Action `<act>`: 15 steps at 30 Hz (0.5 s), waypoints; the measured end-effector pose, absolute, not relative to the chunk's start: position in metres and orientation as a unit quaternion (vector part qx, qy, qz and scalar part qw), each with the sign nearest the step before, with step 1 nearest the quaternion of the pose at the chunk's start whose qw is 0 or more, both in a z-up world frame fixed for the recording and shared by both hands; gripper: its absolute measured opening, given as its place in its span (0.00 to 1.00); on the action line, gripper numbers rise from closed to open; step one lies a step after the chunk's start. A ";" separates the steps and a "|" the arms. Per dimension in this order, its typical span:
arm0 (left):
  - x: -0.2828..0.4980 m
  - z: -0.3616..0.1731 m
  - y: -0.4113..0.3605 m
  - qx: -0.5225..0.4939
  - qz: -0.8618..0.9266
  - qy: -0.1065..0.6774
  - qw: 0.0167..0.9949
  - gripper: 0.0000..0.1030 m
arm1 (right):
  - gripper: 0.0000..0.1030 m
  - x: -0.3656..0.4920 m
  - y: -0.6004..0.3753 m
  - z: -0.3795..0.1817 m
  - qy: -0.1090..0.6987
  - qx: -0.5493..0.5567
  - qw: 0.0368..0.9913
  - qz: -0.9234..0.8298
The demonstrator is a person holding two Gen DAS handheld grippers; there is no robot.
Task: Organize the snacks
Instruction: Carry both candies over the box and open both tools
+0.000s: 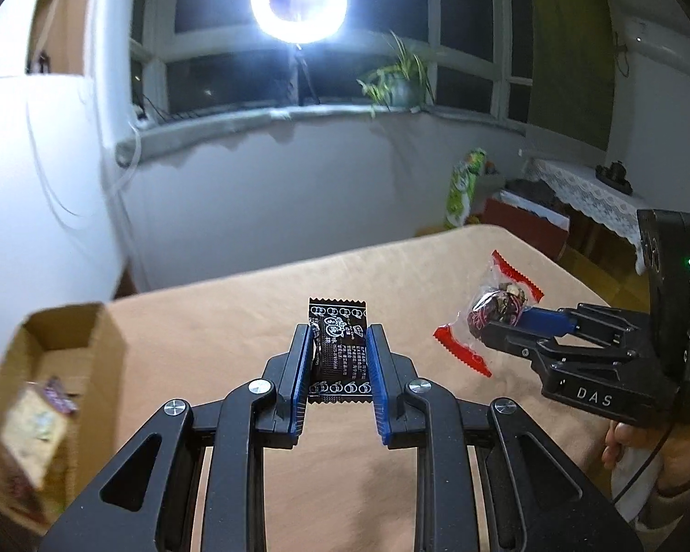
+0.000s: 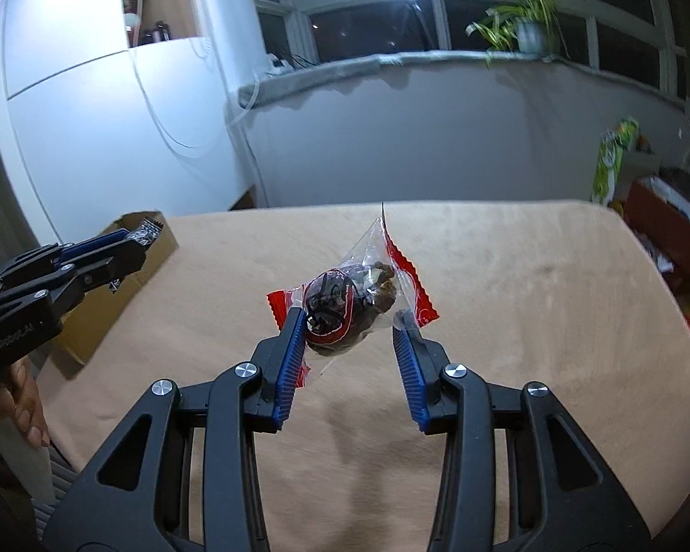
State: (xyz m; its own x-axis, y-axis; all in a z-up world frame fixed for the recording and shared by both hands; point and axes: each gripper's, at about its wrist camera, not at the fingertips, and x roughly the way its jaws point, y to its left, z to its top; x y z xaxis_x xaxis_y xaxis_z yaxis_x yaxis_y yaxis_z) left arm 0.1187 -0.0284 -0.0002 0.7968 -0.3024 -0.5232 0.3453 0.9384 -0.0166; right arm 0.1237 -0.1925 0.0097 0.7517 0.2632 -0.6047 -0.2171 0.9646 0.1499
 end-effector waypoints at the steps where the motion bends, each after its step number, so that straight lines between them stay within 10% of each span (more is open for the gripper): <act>1: 0.114 0.003 -0.024 0.039 -0.167 0.262 0.950 0.21 | 0.40 0.124 -0.188 0.013 0.326 0.032 0.936 0.131; 15: 0.094 0.021 0.032 0.010 -0.131 0.220 0.966 0.21 | 0.40 0.130 -0.113 0.037 0.315 -0.020 0.935 0.164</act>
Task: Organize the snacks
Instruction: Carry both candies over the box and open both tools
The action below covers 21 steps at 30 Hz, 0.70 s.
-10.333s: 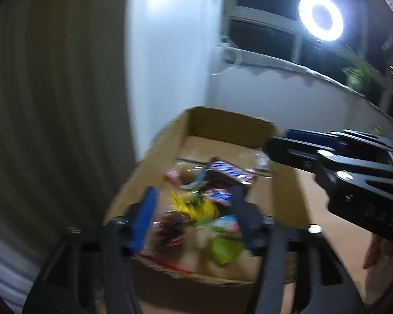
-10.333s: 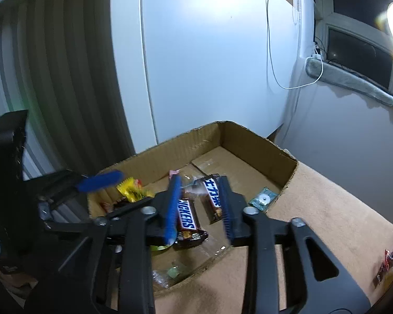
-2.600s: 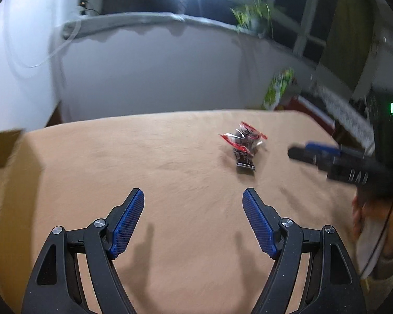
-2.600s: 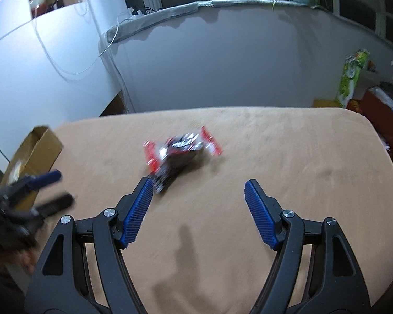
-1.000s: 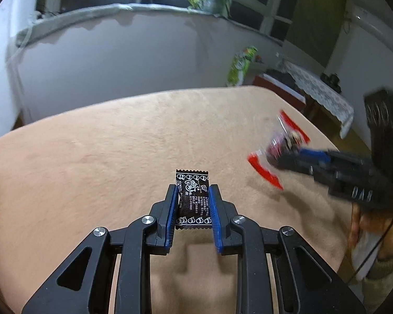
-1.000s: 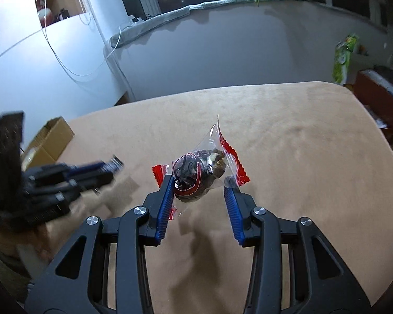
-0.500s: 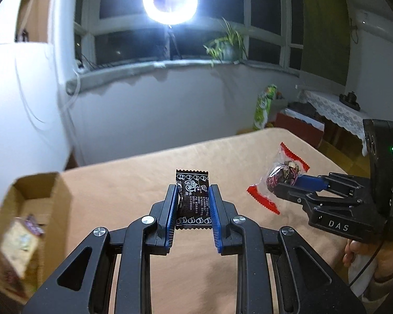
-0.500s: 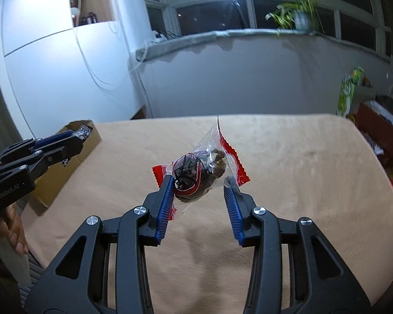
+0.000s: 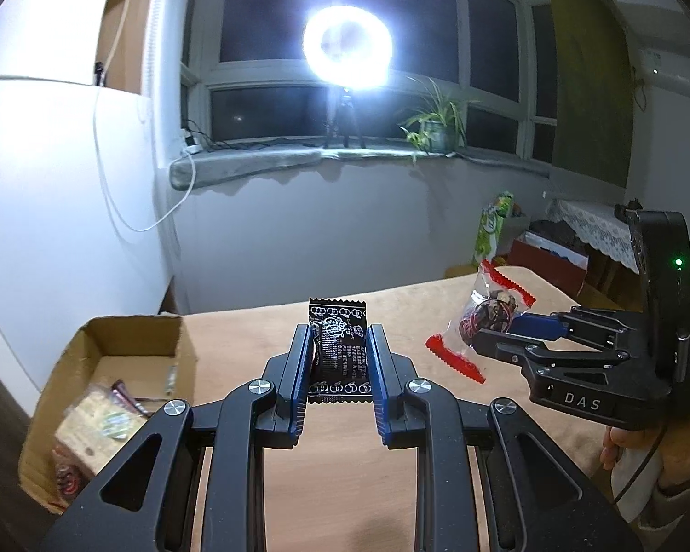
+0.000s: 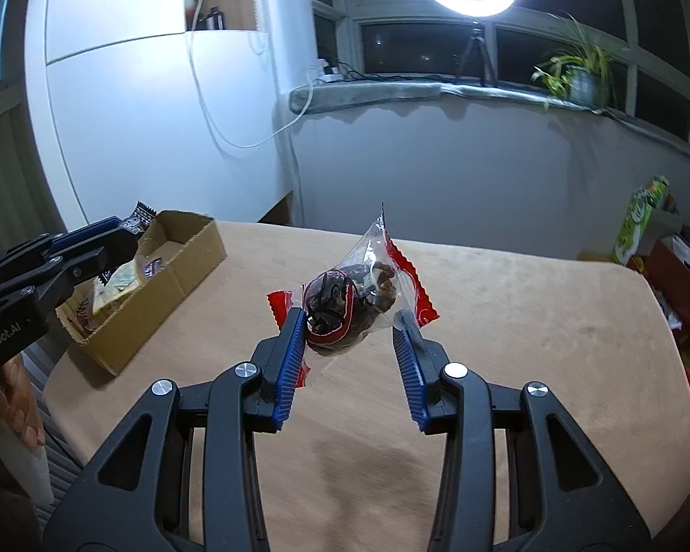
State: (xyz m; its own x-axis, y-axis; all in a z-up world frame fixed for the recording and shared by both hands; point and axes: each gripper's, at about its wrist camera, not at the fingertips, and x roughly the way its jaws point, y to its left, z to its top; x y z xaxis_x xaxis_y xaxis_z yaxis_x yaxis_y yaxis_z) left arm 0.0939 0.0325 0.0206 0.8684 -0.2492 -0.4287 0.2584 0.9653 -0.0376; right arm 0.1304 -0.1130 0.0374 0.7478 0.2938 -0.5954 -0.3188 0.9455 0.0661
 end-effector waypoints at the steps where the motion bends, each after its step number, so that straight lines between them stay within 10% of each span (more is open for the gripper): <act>1: 0.093 0.020 0.038 0.007 -0.128 0.220 0.967 0.21 | 0.40 0.132 -0.105 0.039 0.315 -0.024 0.934 0.168; 21: 0.089 -0.023 0.206 -0.073 0.043 0.264 0.961 0.21 | 0.40 0.195 0.109 0.023 0.312 -0.108 0.878 0.347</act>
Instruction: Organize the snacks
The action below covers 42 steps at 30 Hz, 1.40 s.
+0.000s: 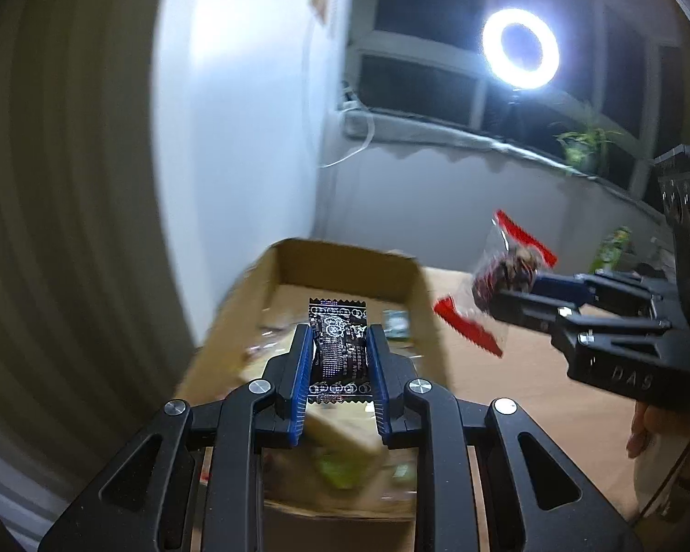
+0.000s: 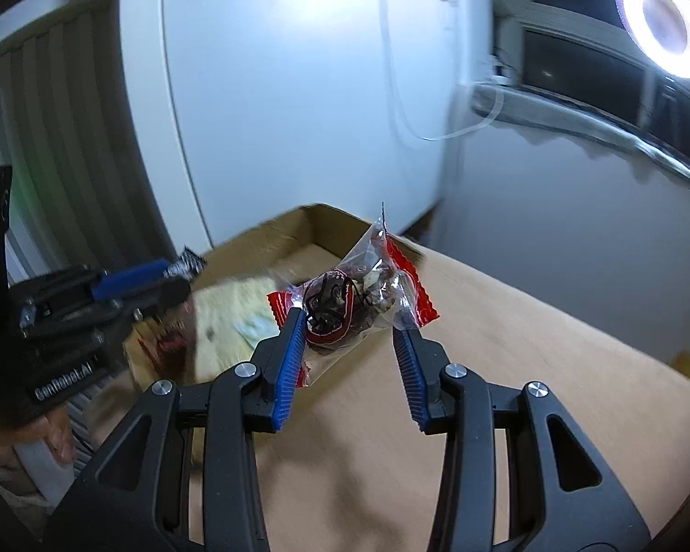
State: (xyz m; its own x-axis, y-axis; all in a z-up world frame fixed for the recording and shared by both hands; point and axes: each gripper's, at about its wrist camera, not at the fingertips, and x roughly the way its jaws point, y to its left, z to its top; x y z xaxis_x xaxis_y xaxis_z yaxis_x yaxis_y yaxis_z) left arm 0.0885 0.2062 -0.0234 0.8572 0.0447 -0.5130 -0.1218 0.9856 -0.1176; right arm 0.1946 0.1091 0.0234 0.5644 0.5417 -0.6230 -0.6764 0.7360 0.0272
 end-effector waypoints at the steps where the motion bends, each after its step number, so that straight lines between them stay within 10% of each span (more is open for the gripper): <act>1: 0.090 -0.025 0.210 -0.075 0.047 0.266 0.960 0.21 | 0.40 0.196 0.115 0.023 0.311 -0.111 0.876 0.351; 11: 0.109 -0.042 0.215 -0.075 0.050 0.294 0.952 0.22 | 0.48 0.228 0.157 0.005 0.325 -0.150 0.860 0.365; 16: 0.106 -0.046 0.217 -0.070 0.090 0.287 0.951 0.74 | 0.60 0.222 0.134 -0.004 0.320 -0.127 0.874 0.343; 20: 0.099 -0.044 0.219 -0.070 0.100 0.286 0.951 0.75 | 0.61 0.212 0.114 -0.004 0.324 -0.109 0.878 0.334; 27: 0.084 -0.030 0.213 -0.061 0.116 0.281 0.951 0.87 | 0.99 0.187 0.093 0.006 0.302 -0.083 0.901 0.299; 42: 0.064 0.006 0.186 -0.045 0.114 0.247 0.961 0.99 | 1.00 0.141 0.030 0.036 0.276 -0.050 0.934 0.222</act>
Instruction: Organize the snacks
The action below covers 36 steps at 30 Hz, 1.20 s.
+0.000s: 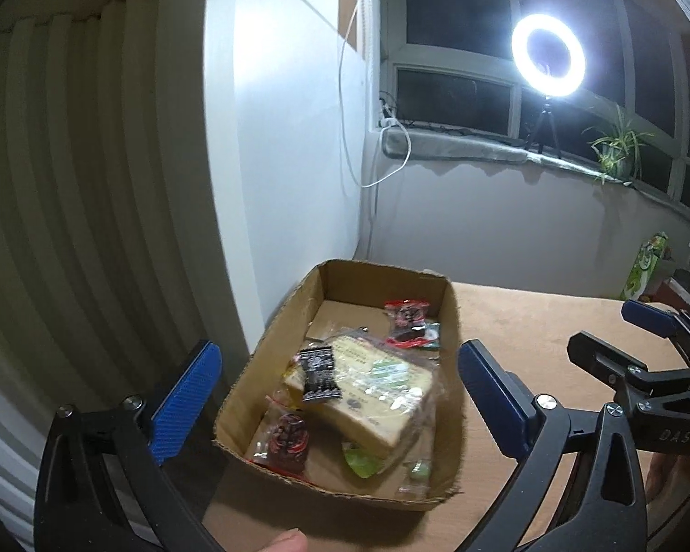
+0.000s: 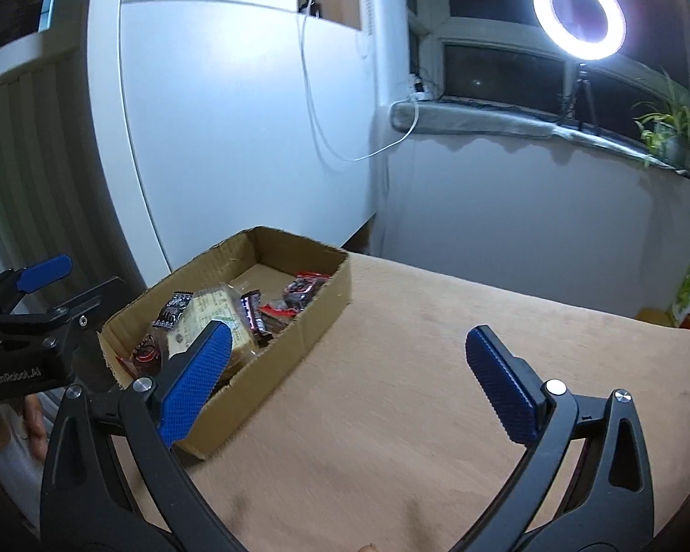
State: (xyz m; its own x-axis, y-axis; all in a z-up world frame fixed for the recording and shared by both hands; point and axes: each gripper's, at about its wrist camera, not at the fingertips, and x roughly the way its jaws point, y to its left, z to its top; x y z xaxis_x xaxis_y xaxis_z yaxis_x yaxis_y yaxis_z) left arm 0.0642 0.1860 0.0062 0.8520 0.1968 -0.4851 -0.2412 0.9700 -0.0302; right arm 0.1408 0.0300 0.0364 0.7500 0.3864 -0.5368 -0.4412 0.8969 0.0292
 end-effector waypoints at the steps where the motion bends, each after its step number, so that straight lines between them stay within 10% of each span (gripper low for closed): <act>1: 0.063 0.007 0.184 -0.045 0.112 0.246 0.962 0.99 | 1.00 0.138 0.028 0.037 0.273 -0.050 0.937 0.215; 36: 0.086 0.018 0.001 0.009 -0.003 0.268 0.963 0.99 | 1.00 0.092 -0.184 0.057 0.255 0.039 0.965 0.035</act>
